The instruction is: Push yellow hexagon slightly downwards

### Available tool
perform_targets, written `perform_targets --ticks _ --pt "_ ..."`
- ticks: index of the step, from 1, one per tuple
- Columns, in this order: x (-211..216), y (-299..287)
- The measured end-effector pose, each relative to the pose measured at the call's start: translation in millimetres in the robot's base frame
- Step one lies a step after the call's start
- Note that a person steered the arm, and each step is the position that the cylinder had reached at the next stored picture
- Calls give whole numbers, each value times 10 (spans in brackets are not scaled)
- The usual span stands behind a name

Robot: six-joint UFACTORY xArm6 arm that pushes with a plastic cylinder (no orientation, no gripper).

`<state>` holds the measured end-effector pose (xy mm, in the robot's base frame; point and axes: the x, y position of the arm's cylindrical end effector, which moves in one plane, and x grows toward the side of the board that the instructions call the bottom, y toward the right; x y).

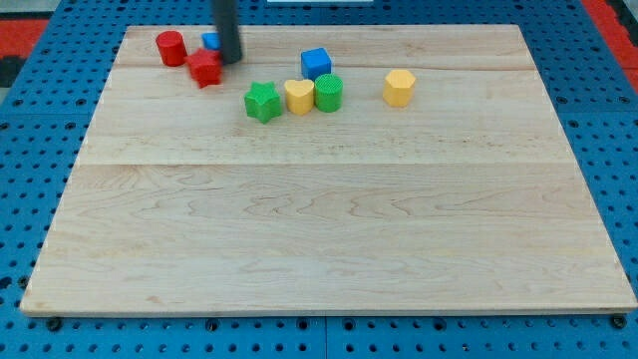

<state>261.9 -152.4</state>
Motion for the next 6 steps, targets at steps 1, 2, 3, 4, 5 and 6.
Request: perform_targets --ticks 1,2,3,4,5,6 --pt "280 -38" --pt "462 -61" --pt "466 -125" --pt "636 -412" --pt "698 -328" --pt "341 -12"
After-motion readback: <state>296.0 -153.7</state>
